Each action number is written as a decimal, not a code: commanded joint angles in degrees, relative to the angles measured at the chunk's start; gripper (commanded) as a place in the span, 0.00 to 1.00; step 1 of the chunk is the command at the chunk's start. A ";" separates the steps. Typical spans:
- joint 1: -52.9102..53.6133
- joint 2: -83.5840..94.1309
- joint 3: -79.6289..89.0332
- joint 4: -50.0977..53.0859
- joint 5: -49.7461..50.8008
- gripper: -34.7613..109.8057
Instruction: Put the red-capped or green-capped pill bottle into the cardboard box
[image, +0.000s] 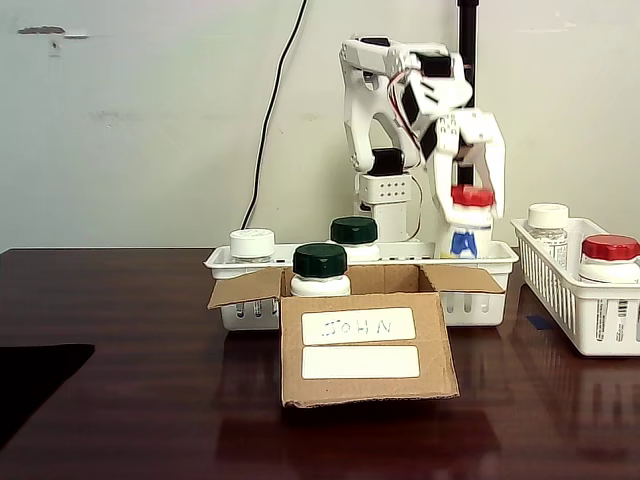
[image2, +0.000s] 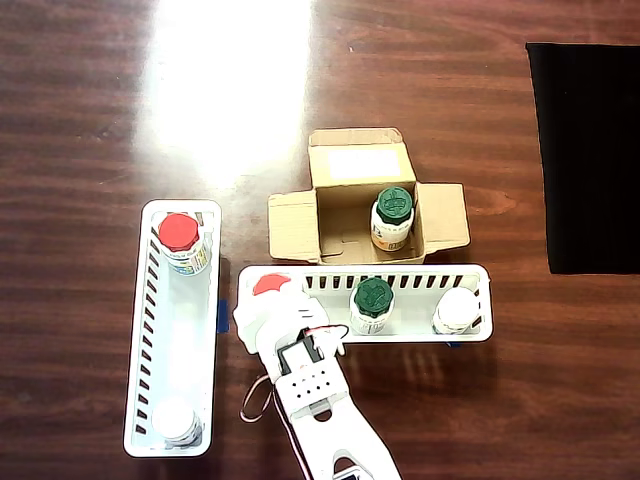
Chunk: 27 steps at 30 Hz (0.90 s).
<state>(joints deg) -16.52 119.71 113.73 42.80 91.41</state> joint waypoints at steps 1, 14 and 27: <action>0.18 4.22 -16.00 10.37 0.62 0.24; 14.68 -12.48 -45.00 22.41 5.63 0.24; 20.13 -30.41 -51.06 10.37 5.71 0.24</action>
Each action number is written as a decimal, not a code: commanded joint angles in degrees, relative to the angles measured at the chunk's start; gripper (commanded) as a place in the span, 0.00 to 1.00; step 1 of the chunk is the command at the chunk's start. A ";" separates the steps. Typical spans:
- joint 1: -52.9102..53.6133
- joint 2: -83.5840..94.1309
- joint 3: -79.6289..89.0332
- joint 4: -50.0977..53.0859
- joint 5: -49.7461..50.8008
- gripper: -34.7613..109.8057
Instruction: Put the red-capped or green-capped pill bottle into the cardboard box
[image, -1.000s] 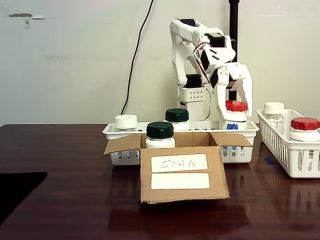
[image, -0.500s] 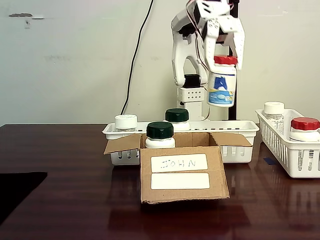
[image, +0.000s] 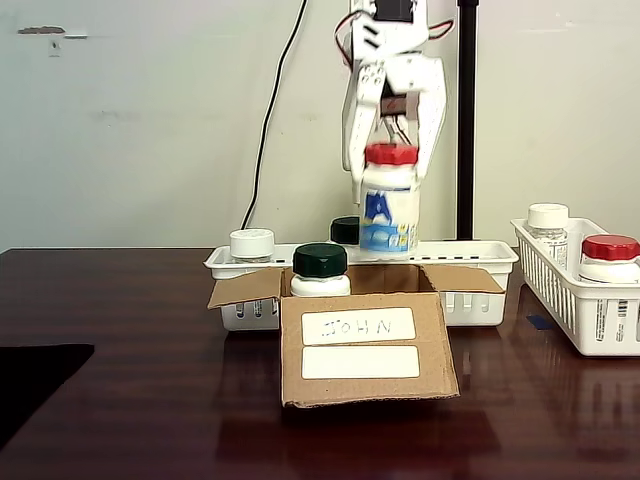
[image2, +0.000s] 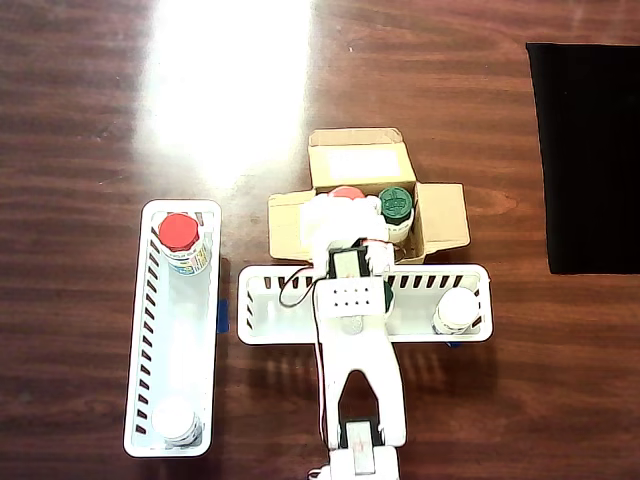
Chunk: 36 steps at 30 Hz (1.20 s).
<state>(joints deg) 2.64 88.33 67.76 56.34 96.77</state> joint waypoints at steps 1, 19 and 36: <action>0.88 0.26 -5.01 -3.78 0.35 0.24; 1.67 -4.31 10.20 -21.36 4.75 0.55; 1.41 10.28 -0.88 13.71 5.19 0.27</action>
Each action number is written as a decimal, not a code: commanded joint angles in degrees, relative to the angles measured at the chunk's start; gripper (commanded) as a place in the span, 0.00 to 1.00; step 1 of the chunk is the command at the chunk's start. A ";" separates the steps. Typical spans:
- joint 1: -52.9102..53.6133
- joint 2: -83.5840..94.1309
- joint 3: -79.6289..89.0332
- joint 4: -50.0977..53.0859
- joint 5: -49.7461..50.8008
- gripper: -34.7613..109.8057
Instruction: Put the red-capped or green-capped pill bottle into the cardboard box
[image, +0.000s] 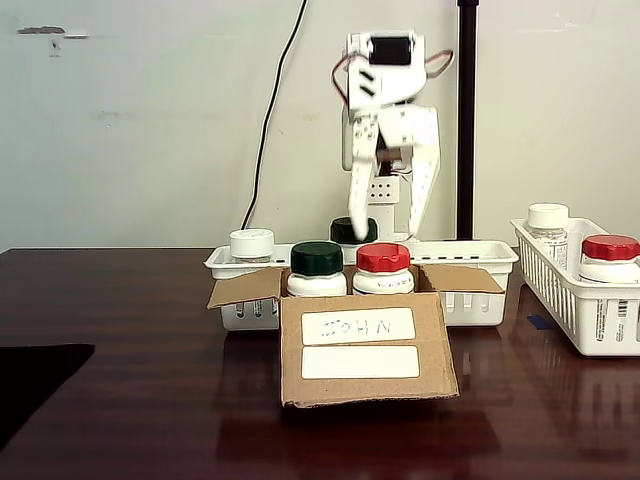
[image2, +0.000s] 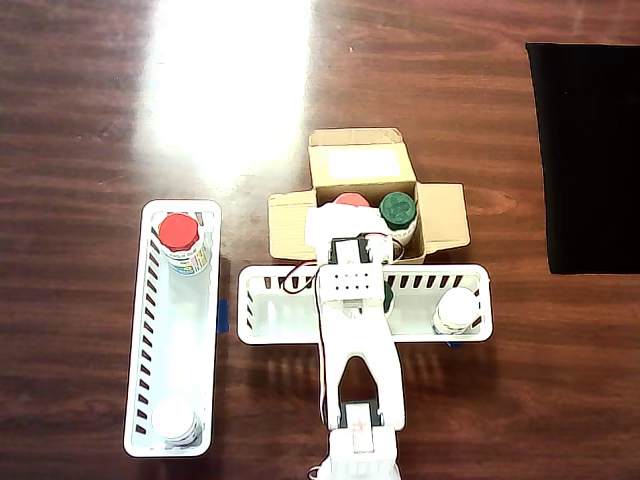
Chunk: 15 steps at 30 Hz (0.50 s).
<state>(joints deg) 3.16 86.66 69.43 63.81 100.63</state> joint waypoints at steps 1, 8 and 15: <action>0.88 13.89 -1.14 6.86 1.41 0.22; 3.43 30.94 20.13 0.70 3.16 0.25; 4.04 54.67 51.59 -14.59 0.70 0.24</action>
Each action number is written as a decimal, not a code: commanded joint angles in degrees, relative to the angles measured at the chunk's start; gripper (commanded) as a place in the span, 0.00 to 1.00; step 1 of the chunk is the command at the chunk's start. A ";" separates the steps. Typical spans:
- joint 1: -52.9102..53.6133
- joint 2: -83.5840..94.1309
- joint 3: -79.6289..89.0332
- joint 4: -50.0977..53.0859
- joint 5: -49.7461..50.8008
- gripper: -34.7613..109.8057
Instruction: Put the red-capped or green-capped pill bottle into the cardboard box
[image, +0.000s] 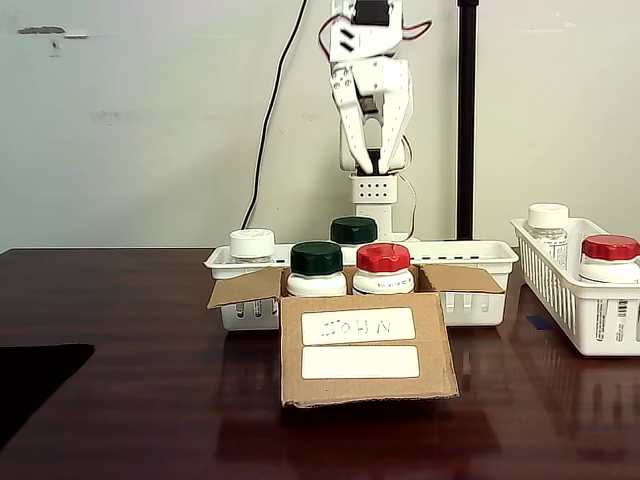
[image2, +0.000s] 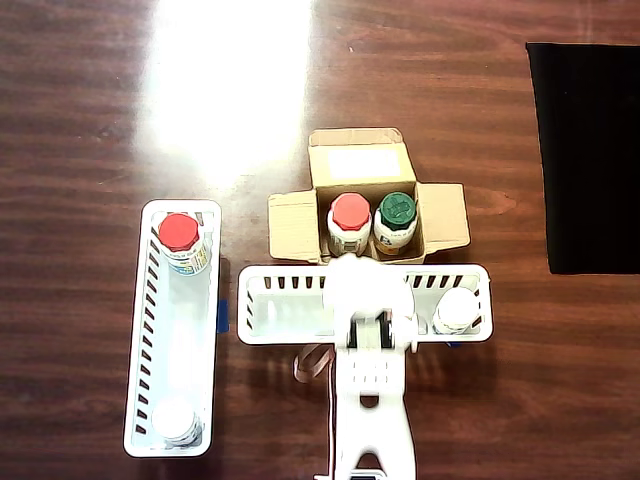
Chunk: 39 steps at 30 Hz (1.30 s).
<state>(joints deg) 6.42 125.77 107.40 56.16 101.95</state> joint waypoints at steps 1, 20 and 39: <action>0.44 19.25 17.05 -7.65 -1.32 0.24; -4.83 71.02 57.13 3.60 1.93 0.24; -7.65 71.02 62.14 9.32 -13.18 0.25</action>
<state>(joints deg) 0.09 191.95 169.72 64.78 95.01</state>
